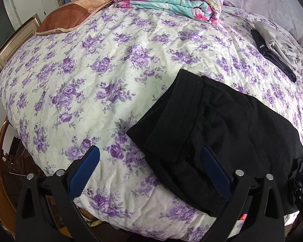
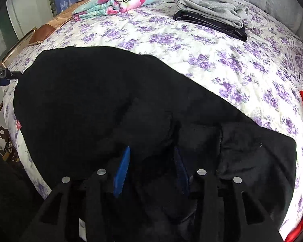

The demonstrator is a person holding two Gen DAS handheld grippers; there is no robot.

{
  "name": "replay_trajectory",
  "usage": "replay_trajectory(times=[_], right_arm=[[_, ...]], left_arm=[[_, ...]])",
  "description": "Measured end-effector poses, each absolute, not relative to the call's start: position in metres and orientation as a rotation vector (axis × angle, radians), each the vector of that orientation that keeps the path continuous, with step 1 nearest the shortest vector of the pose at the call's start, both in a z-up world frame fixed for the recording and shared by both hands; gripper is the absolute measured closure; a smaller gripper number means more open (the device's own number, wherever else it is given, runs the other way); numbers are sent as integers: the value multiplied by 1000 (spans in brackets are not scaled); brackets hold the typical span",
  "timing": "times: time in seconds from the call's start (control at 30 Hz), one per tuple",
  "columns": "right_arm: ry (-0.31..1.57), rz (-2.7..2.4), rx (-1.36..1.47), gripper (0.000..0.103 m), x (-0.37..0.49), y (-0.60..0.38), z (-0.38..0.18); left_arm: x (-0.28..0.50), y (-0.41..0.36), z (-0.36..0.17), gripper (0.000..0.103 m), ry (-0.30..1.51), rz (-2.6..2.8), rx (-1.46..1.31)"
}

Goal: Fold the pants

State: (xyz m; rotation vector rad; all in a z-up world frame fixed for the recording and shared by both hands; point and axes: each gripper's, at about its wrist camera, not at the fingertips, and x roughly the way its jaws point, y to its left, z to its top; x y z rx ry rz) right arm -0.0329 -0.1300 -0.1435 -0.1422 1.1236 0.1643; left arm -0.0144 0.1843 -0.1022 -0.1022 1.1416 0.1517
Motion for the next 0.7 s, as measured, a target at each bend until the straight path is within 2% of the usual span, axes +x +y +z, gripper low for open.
replay_trajectory(times=[0.07, 0.13, 0.27, 0.4, 0.5, 0.7], right_arm=[[1096, 186, -83, 57, -36, -136, -127], [1036, 167, -28, 50, -43, -150, -108], [976, 54, 74, 49, -55, -194, -82], [961, -70, 208, 48, -60, -244, -71], [930, -133, 312, 44, -65, -273, -69], [930, -207, 368, 43, -71, -300, -75]], left_arm=[[-16, 188, -105, 5, 1149, 146, -138], [-17, 194, -110, 5, 1158, 148, -185], [-19, 198, -115, 5, 1150, 155, -221], [-11, 195, -123, 5, 1172, 132, -220], [-8, 203, -134, 5, 1182, 84, -339], [-3, 200, -147, 5, 1159, 41, -389]])
